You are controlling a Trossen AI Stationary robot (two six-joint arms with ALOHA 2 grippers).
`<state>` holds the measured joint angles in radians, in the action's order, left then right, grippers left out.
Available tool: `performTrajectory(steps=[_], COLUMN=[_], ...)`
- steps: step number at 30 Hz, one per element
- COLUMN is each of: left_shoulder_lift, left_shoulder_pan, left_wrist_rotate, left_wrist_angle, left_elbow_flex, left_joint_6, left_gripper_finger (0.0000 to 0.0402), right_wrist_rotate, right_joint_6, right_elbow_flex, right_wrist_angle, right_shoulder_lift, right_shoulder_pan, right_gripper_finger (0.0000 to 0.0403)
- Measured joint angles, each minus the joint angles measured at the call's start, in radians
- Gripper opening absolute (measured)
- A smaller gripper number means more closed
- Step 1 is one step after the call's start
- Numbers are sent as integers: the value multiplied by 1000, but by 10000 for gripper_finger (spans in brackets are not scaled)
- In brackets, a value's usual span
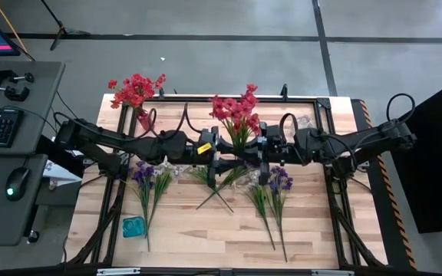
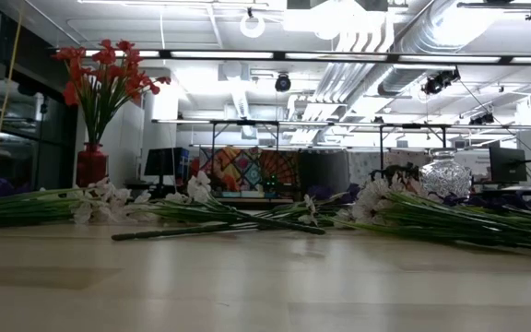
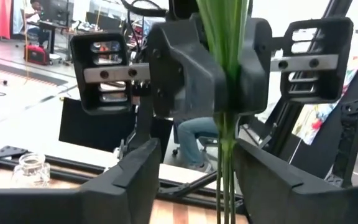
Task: Sort flowers into vase by color
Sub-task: Put the red flowers into the red vase
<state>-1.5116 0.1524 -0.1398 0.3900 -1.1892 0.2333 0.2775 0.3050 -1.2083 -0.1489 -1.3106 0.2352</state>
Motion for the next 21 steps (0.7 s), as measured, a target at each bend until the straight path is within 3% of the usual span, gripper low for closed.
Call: performTrajectory(steps=[10, 15, 21], left_shoulder_lift=[20, 38, 61], left_shoulder_pan=[-20, -37, -43], left_wrist_rotate=[55, 87, 30], left_wrist_angle=[-40, -71, -139], left_elbow_flex=[0, 1, 0], left_joint_6=[-44, -45, -53], left_gripper_finger=[11, 4, 2], right_wrist_rotate=[4, 20, 32], right_joint_6=[-19, -8, 56], right_elbow_flex=[0, 0, 0], right_wrist_angle=[5, 4, 13], right_shoulder_lift=[4, 5, 14], right_shoulder_pan=[-1, -1, -12], right_gripper_finger=[2, 27, 140])
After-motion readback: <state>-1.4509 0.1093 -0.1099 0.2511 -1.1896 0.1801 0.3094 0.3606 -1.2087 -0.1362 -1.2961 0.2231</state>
